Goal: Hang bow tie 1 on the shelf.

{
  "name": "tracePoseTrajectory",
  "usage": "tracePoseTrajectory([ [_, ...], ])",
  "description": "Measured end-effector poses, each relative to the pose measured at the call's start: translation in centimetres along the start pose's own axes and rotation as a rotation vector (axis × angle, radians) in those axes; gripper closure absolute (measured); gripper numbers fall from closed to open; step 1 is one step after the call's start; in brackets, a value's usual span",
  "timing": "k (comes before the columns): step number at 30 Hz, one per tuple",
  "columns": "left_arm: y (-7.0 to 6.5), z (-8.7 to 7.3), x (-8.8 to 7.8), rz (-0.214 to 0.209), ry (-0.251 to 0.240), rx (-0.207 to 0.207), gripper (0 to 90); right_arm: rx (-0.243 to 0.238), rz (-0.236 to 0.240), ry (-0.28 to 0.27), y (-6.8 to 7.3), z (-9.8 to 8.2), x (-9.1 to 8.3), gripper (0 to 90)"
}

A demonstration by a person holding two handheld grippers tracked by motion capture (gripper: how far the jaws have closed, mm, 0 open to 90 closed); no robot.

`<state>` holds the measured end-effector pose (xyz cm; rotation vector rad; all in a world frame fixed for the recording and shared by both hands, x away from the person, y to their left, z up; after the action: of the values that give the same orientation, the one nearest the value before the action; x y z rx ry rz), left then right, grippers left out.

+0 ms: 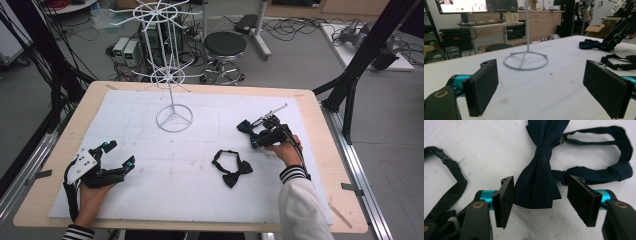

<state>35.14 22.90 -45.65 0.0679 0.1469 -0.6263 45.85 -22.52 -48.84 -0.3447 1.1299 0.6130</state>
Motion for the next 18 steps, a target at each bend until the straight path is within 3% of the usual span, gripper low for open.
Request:
tracePoseTrajectory([
  [7,-0.03,0.0,0.01,-0.001,0.0,-0.001,13.4,0.008,0.015,0.007,0.15,-0.14,0.44,54.4],
  [14,0.0,-0.01,0.0,-0.001,0.001,0.001,13.4,0.037,0.047,0.036,0.45,-0.36,0.69,83.5],
  [18,-0.04,-0.01,0.02,-0.001,0.0,-0.001,13.4,0.023,0.046,0.04,0.5,-0.31,0.65,85.1],
])
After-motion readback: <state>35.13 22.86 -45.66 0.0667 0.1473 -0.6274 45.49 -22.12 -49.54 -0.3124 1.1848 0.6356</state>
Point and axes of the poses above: each handheld gripper's, and its own axes: x roughly forward along the jaws, z roughly out of its top, y roughly to its left, the point moved 9 cm from there along x, roughly forward along the jaws, and after that the axes turned 7 degrees about y, right-handed, at the moved point
